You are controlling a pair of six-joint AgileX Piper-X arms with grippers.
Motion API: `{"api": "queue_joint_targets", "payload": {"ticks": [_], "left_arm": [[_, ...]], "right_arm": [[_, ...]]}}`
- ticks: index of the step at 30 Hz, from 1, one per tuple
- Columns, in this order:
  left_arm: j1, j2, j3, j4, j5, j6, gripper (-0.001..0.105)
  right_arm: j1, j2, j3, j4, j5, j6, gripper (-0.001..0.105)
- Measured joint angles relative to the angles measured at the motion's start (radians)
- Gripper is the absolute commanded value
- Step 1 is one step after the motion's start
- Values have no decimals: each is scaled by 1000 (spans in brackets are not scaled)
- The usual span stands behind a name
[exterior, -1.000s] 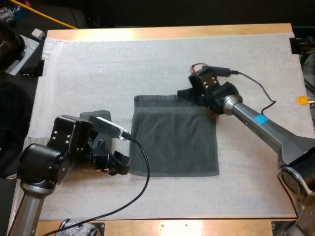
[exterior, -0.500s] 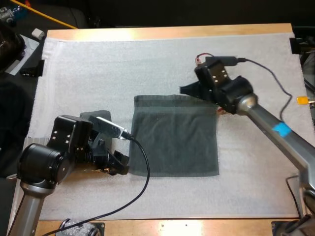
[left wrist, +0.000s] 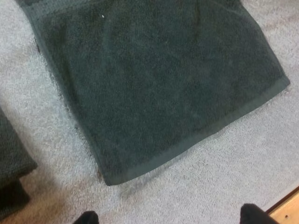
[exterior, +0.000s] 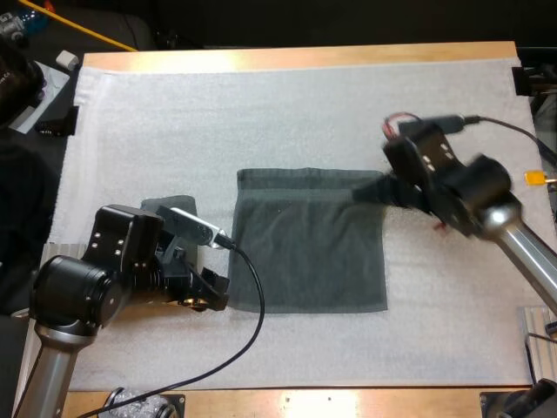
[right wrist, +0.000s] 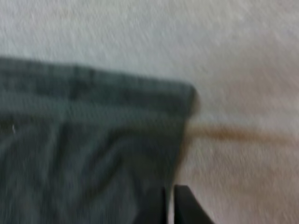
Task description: Pick towel from pile, fold and stack
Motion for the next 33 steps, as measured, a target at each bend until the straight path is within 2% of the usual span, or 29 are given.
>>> {"api": "queue_joint_targets", "payload": {"ticks": [6,11,18,19,20,23,25,27,29,33], "left_arm": [[0,-4,0,0,0,0,58],[0,-23,0,0,2,0,58],[0,-61,0,6,2,-2,58],[0,-83,0,19,2,-8,58],[0,-83,0,19,2,-8,58],[0,-109,13,19,2,-9,58],[0,-136,31,25,2,-14,58],[0,-171,52,28,5,-17,58],[0,-194,74,33,7,-23,58],[0,-227,140,41,12,-32,58]], "right_arm": [[0,-231,157,61,0,3,0],[15,-409,286,88,-14,48,0],[113,-567,379,124,-35,185,0],[160,-609,415,140,-40,253,1],[159,-605,416,140,-40,253,2],[193,-606,461,113,-30,285,20],[230,-608,522,110,-33,325,41],[251,-608,575,102,-45,358,56],[258,-612,615,87,-57,380,61],[256,-625,708,-1,-107,415,56]]}}
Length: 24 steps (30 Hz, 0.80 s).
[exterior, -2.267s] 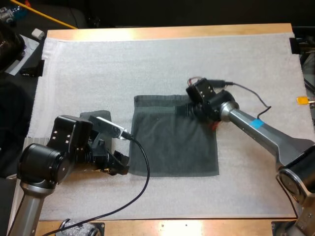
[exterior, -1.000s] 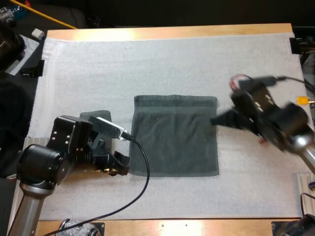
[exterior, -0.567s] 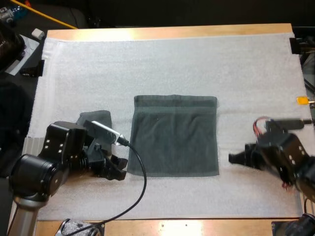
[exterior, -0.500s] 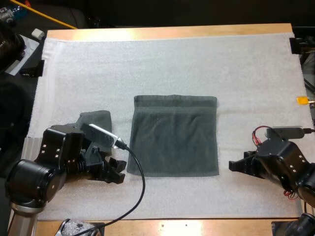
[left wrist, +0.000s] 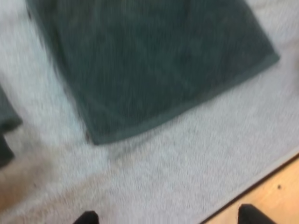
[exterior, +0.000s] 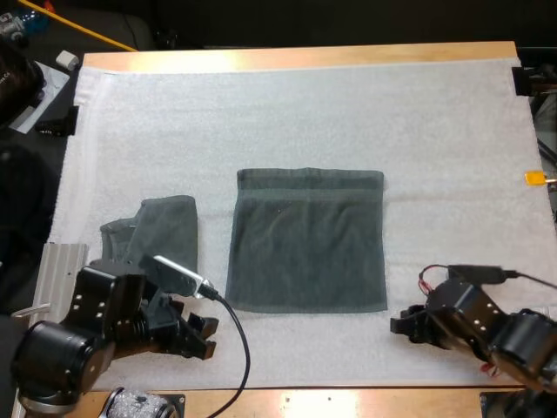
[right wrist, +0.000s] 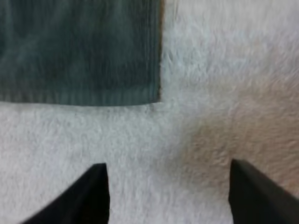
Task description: Pick towel from pile, fold and stack
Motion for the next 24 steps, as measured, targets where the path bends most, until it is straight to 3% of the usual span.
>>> {"api": "queue_joint_targets", "payload": {"ticks": [6,12,19,24], "left_arm": [[0,-10,74,2,8,-8,58],[0,-10,85,2,14,-15,58],[0,-10,120,2,14,-15,58],[0,-10,124,2,22,-19,58]], "right_arm": [[-18,1,170,-196,-83,67,54],[-34,27,301,-382,-149,146,53],[-27,22,350,-500,-134,259,53],[-27,119,360,-621,-123,323,53]]}}
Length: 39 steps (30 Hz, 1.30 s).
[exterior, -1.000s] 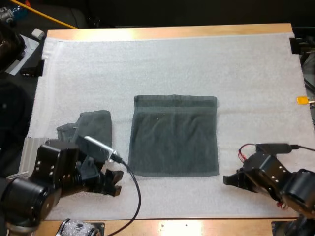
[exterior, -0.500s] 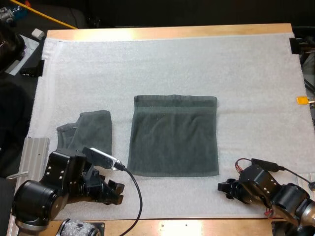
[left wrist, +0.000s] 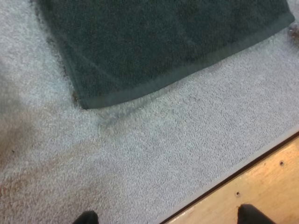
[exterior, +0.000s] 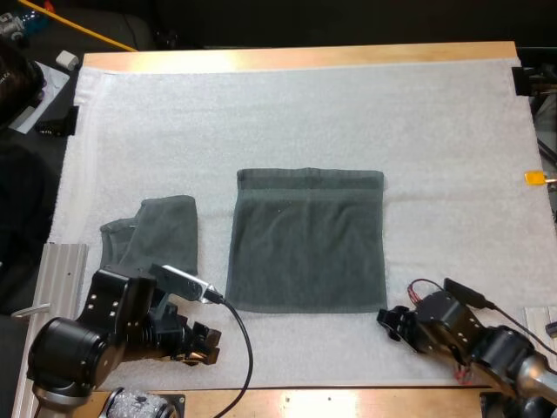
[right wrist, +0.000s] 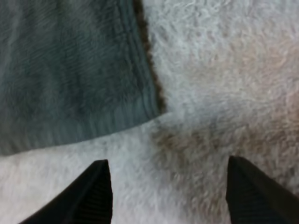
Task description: Pick towel from pile, fold and stack
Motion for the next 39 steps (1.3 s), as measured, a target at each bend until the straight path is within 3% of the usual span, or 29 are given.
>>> {"api": "queue_joint_targets", "payload": {"ticks": [12,17,29,39], "left_arm": [[0,0,-2,-5,7,-2,59],[0,0,0,-5,10,-2,58],[0,0,0,-6,14,-2,59],[0,0,0,-71,14,3,58]], "right_arm": [[-18,257,-26,-240,-4,72,53],[-18,257,-32,-268,1,92,51],[-18,297,-32,-300,15,114,2],[-18,286,-32,-284,26,97,0]]}}
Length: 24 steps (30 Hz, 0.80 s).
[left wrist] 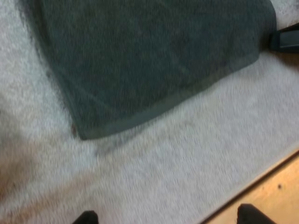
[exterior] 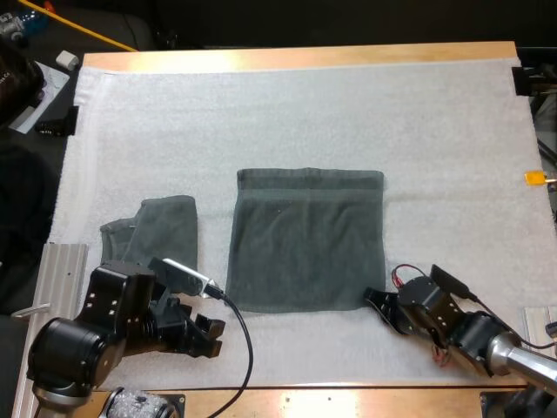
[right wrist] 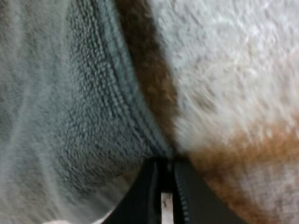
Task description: Pick towel from pile, fold and stack
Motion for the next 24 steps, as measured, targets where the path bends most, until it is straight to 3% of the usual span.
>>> {"api": "queue_joint_targets", "payload": {"ticks": [5,12,18,24], "left_arm": [[0,0,6,-58,0,7,58],[0,17,119,-166,64,5,58],[0,116,217,-282,99,-29,58],[0,260,245,-383,99,-44,59]], "right_arm": [[0,-53,0,52,23,-47,0],[0,-109,0,156,26,-85,0],[0,-113,0,181,28,-91,0],[0,-113,0,184,28,-91,0]]}}
